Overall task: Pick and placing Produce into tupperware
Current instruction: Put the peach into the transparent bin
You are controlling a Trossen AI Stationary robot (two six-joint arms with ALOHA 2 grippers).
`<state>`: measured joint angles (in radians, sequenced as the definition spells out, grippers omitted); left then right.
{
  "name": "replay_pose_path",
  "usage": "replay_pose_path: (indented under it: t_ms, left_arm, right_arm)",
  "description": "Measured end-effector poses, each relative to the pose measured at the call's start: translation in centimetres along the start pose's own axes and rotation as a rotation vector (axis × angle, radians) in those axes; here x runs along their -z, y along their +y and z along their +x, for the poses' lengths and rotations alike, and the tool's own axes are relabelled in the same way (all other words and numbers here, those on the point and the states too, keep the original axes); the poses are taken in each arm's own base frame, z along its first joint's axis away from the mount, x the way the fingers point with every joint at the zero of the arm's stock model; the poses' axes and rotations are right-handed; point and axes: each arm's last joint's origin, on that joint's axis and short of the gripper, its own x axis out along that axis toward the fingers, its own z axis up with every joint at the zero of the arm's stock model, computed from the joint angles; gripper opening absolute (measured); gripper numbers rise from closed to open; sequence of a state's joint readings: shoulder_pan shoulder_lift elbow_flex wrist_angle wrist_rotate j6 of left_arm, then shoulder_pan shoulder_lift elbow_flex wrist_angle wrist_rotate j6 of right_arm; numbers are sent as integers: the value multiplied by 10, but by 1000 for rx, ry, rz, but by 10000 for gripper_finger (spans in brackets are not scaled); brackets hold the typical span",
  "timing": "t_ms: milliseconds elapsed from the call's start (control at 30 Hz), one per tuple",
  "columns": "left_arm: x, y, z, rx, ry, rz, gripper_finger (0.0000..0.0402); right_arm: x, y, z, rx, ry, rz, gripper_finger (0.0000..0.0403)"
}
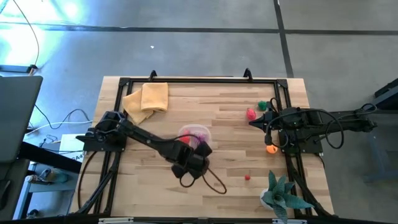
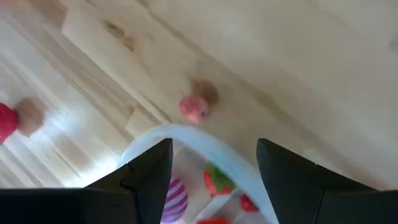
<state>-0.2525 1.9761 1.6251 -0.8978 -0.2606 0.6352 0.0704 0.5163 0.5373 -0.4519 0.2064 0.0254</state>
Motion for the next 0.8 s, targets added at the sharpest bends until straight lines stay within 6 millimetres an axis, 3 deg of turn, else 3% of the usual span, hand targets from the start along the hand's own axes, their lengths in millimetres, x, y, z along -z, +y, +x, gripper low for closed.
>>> replay_pose_path:
  t_ms: [267, 433, 667, 800]
  left_arm:
    - [-18, 4, 25, -133, -62, -278, 221]
    - [-25, 6, 32, -163, -116, -358, 221]
    - [-24, 3, 34, -115, -118, -522, 221]
    - [-23, -4, 50, -65, -104, -558, 221]
  right_arm:
    - [0, 0, 0, 0, 0, 0, 9]
    - [0, 0, 0, 0, 1, 0, 9]
    - [0, 0, 0, 0, 2, 0, 9]
    - [0, 0, 0, 0, 1, 0, 9]
